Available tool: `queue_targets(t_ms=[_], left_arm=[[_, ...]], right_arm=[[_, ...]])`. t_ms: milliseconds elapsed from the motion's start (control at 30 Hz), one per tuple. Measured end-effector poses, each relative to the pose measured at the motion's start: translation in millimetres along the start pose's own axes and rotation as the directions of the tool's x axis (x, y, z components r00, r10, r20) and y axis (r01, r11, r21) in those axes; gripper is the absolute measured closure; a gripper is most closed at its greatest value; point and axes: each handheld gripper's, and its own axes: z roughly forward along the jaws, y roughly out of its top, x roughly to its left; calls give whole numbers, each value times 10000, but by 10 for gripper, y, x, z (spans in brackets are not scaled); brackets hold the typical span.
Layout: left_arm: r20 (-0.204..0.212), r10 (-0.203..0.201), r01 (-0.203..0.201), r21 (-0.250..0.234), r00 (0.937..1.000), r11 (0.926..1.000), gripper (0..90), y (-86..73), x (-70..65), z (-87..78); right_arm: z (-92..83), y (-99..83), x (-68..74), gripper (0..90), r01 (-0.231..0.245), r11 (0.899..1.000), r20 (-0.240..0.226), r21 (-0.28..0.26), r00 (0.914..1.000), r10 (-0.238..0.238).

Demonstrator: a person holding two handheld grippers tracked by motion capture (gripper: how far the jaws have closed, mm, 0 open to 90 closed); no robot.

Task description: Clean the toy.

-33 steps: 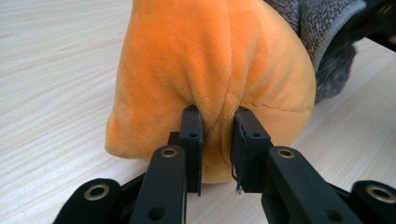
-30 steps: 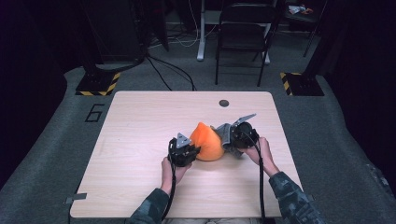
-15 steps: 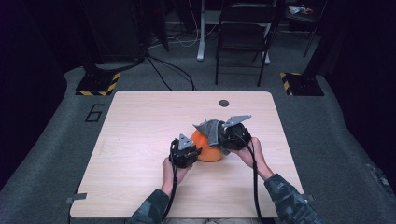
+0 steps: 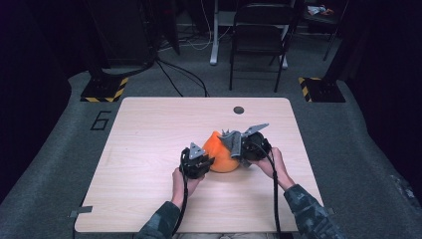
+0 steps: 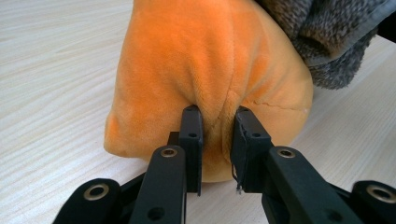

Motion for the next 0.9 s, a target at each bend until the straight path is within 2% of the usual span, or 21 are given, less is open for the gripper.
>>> queue_targets(t_ms=[67,167,367,400,467,500,600,633,700,800,900], left_arm=[[-24,39,-39,4,10000,10000,755,4,-2,1],[10,12,-12,36,10000,10000,755,1,5,-6],[4,-39,39,5,10000,10000,755,0,9,-1],[-3,-48,48,-2,10000,10000,755,-1,11,-1],[-9,-54,54,28,10000,10000,754,-1,15,-7],[-40,-41,41,35,10000,10000,754,-2,17,-10],[-49,-124,124,-8,9999,9999,753,-8,25,-10],[-50,-136,136,-12,9999,9999,752,-8,27,-9],[-54,-111,111,-8,9999,9999,751,-7,23,-9],[-73,-89,89,7,9999,10000,749,-8,21,-10],[-88,-87,87,-3,9999,10000,744,-11,18,-11]], right_arm=[[32,-45,-58,744,-82,9997,-9,215,10000,82],[107,-116,-142,743,-287,9973,248,677,9993,271],[312,-233,-238,743,-795,9873,364,1373,9965,752],[325,-240,-257,743,-812,9876,258,1341,9966,785],[306,-224,-270,743,-789,9869,349,1408,9966,747],[285,-211,-266,744,-886,9879,391,1274,9957,842],[149,-141,-254,745,-567,9931,599,1028,9969,507],[87,-109,-243,745,-587,9953,576,776,9969,543],[-80,-27,-196,746,-530,9985,459,99,9976,525],[-227,58,-78,747,-226,9989,70,-408,9997,229],[-177,93,52,746,219,9996,-151,-199,9996,-222]])
